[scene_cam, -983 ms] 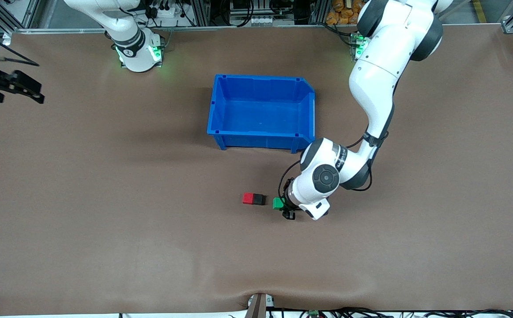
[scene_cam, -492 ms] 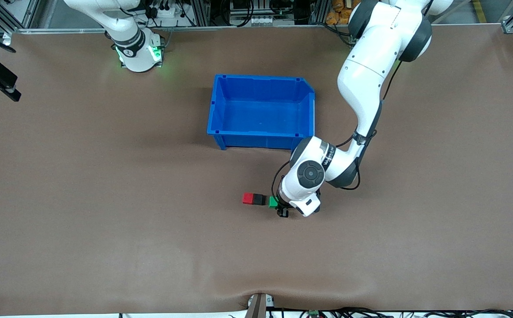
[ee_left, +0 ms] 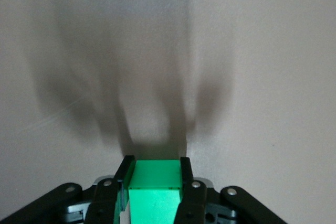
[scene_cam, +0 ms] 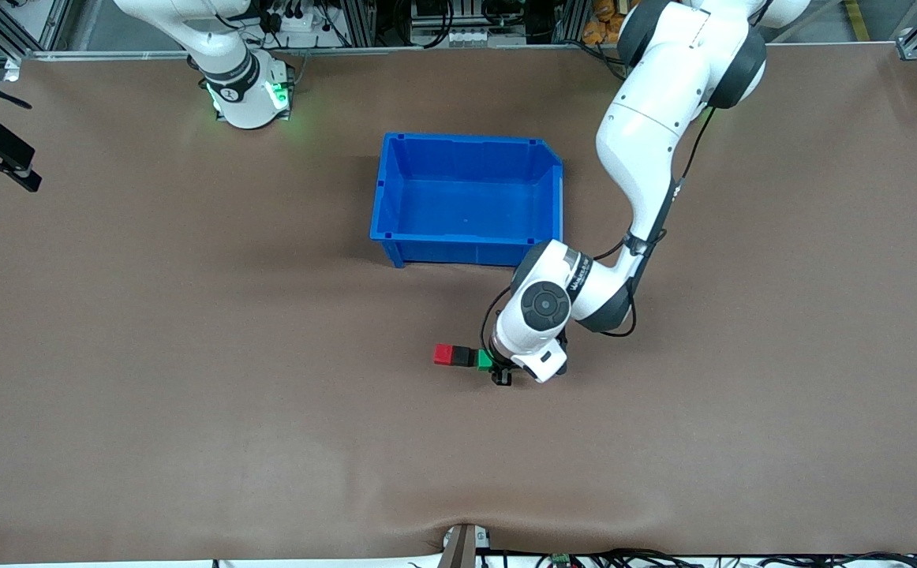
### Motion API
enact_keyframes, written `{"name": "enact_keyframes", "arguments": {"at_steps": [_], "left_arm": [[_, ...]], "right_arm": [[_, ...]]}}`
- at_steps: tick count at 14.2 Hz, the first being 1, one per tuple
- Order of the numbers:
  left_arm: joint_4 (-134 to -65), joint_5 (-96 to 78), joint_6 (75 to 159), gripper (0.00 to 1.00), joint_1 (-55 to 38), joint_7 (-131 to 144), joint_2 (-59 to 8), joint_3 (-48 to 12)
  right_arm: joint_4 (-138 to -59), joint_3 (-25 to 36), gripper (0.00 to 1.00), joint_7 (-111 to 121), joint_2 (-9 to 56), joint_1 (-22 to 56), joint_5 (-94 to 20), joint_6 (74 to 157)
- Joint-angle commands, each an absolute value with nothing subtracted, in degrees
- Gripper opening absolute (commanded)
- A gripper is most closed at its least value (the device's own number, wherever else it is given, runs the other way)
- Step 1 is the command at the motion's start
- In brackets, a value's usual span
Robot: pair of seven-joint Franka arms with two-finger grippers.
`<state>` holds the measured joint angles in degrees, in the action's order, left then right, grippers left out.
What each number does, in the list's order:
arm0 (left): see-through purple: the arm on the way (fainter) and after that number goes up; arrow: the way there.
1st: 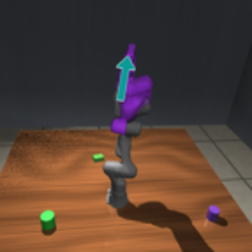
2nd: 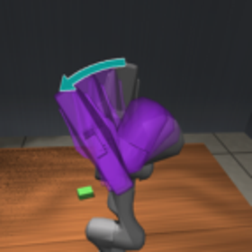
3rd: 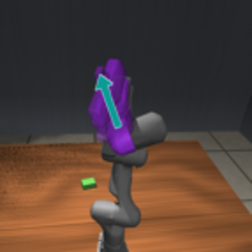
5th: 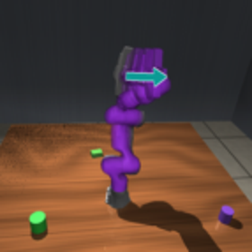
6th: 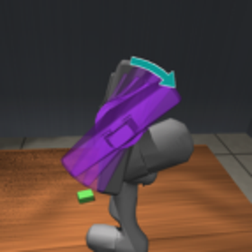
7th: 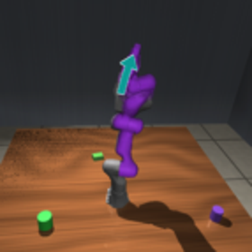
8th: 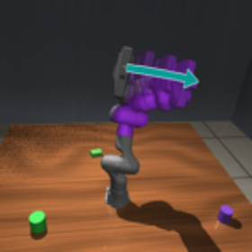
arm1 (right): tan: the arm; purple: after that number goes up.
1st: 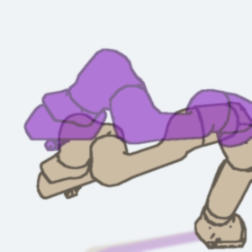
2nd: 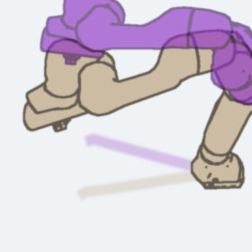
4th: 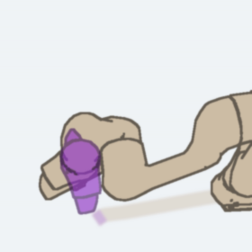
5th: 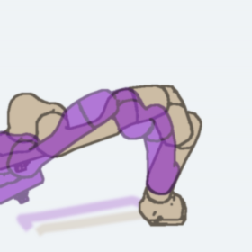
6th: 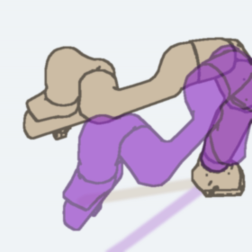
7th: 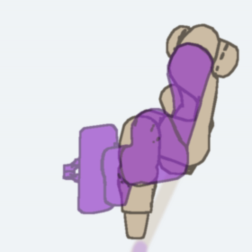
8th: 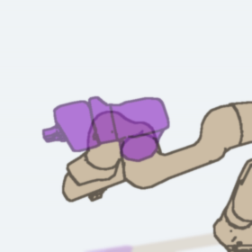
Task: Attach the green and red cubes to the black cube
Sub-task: 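Lower the green cube with the left gripper against the black cube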
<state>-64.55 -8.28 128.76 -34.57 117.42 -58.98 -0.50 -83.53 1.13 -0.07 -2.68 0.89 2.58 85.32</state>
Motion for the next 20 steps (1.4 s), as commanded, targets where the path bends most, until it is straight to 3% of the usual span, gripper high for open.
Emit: {"name": "enact_keyframes", "arguments": {"at_steps": [1, 8, 13, 18, 19, 20], "left_arm": [[-62.6, -8.5, 127.5, 0.0, -36.9, 119.6, -61.0, 1.1], [-62.8, -8.4, 127.5, 0.0, -37.8, 119.6, -61.0, 1.2], [-63.1, -6.6, 120.2, 0.0, -37.8, 120.2, -59.4, 1.2], [-63.1, -6.4, 119.7, 0.0, -38.1, 122.8, -59.3, 1.2], [-63.2, -6.4, 119.7, 0.08, -38.1, 122.8, -59.3, 1.2], [-63.1, -6.0, 119.7, 0.57, -38.2, 122.6, -59.3, 1.3]], "right_arm": [[-82.1, 1.1, 1.0, -0.7, -2.1, 0.4, 1.9, 84.3], [-82.1, 1.0, 1.0, -0.7, -2.0, 0.4, 1.8, 83.7], [-82.2, 1.0, 1.0, -0.7, -2.0, 0.3, 1.8, 83.6], [-82.2, 0.9, 1.0, -0.6, -1.9, 0.4, 1.8, 83.6], [-82.2, 0.9, 1.0, -0.6, -1.9, 0.7, 1.8, 83.6], [-82.2, 0.9, 1.0, -0.6, -2.0, 0.8, 1.8, 83.6]]}}
